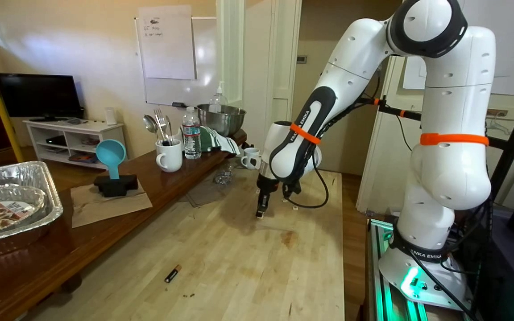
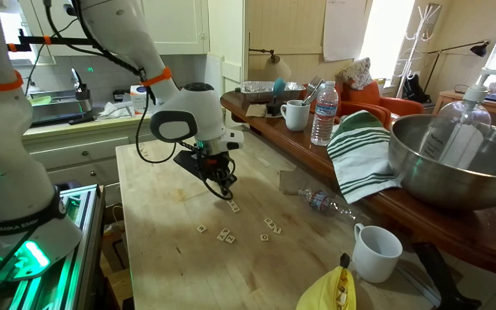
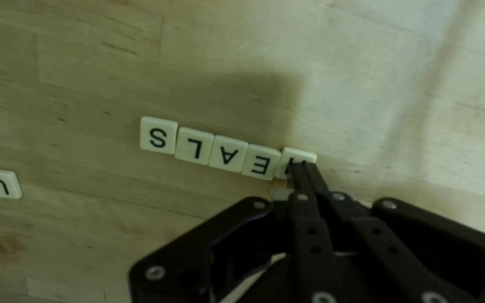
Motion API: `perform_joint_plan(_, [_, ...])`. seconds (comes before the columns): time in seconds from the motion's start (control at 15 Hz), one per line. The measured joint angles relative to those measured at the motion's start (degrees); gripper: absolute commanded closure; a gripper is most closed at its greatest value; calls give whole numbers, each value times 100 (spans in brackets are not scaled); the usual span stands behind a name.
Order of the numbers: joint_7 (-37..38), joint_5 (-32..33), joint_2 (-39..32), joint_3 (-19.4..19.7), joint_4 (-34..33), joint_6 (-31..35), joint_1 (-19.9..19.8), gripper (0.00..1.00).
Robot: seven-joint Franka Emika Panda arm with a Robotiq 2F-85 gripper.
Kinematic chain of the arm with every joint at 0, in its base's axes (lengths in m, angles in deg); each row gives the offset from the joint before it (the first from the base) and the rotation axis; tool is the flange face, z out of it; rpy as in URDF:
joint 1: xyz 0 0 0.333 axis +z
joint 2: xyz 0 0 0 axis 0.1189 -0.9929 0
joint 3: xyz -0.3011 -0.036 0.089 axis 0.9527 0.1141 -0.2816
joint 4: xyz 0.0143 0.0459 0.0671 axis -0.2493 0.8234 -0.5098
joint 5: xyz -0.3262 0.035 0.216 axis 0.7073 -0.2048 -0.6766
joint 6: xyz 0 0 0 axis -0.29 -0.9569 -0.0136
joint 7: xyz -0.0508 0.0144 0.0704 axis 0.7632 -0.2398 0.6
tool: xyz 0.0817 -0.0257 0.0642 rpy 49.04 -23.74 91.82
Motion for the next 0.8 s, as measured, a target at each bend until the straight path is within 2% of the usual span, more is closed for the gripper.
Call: perform_joint_plan(0.8, [53, 3, -373, 97, -444, 211, -8, 100])
